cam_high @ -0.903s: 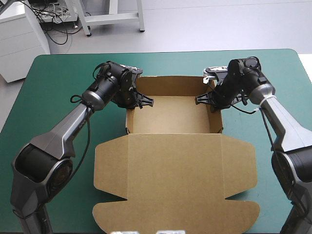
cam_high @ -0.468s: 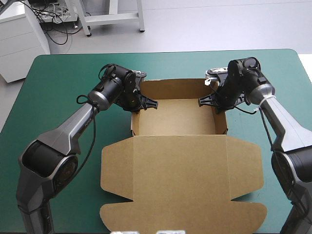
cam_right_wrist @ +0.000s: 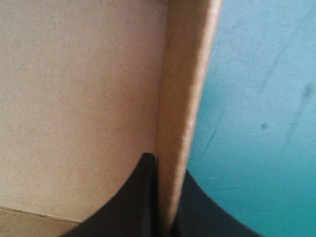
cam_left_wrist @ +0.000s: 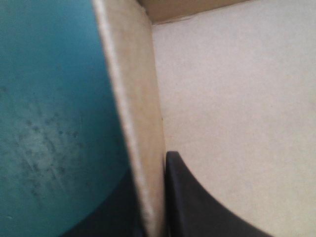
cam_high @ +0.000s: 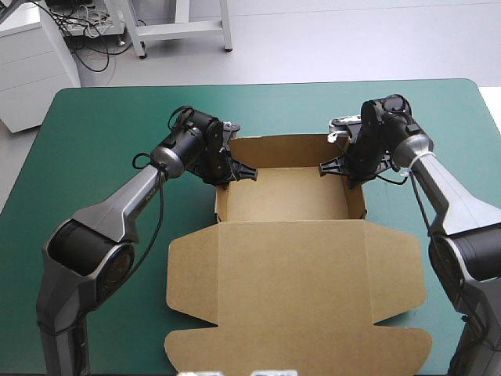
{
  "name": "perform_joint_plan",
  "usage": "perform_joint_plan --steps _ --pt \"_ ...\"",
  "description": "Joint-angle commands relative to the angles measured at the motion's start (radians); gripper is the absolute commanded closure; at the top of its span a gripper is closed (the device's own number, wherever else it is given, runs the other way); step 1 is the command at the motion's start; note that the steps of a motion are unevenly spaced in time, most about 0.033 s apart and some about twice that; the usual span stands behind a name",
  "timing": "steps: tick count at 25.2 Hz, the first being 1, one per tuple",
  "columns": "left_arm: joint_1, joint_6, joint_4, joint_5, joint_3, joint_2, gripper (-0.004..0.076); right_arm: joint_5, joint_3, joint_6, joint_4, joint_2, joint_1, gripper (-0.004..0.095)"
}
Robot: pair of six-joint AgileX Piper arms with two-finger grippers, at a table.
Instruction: Fold the box
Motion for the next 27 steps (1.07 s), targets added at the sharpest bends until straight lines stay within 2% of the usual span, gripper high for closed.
perform_joint_plan --steps 1,4,7,12,14,15,16,17,19,21,27 --pt "-0.008 0.071 0.003 0.062 -0.026 -0.055 0.0746 -0.022 -0.031 -0.054 0.016 -0.051 0.007 0.0926" --pt "-0.008 0.071 0.012 0.056 -0.026 -0.055 0.0741 -0.021 -0.031 -0.059 0.015 -0.051 0.007 0.0926" --pt "-0.008 0.071 0.012 0.053 -0.026 -0.055 0.0701 -0.009 -0.031 -0.06 0.015 -0.051 0.007 0.0926" --pt "-0.008 0.071 0.012 0.078 -0.026 -0.055 0.0573 0.001 -0.031 -0.06 0.01 -0.051 0.007 0.0906" --pt "-0.008 0.082 0.012 0.088 -0.026 -0.057 0.0468 0.002 -0.031 -0.061 0.012 -0.051 0.007 0.0763" --pt "-0.008 0.082 0.001 0.088 -0.028 -0.066 0.0391 0.002 -0.031 -0.061 0.015 -0.055 0.007 0.0576" --pt "-0.008 0.082 0.001 0.088 -0.034 -0.071 0.0363 0.002 -0.031 -0.061 0.017 -0.058 0.007 0.049" --pt "-0.008 0.084 0.003 0.088 -0.05 -0.08 0.03 0.002 -0.031 -0.061 0.017 -0.064 0.007 0.0275" --pt "-0.008 0.088 0.017 0.088 -0.064 -0.091 0.0254 0.002 -0.031 -0.058 0.017 -0.072 0.007 0.0129" --pt "-0.008 0.088 0.031 0.088 -0.076 -0.105 0.0218 0.002 -0.031 -0.053 0.013 -0.084 0.007 0.0044" --pt "-0.008 0.092 0.094 0.088 -0.099 -0.182 0.0208 0.002 -0.033 -0.061 -0.001 -0.169 0.004 0.0037"
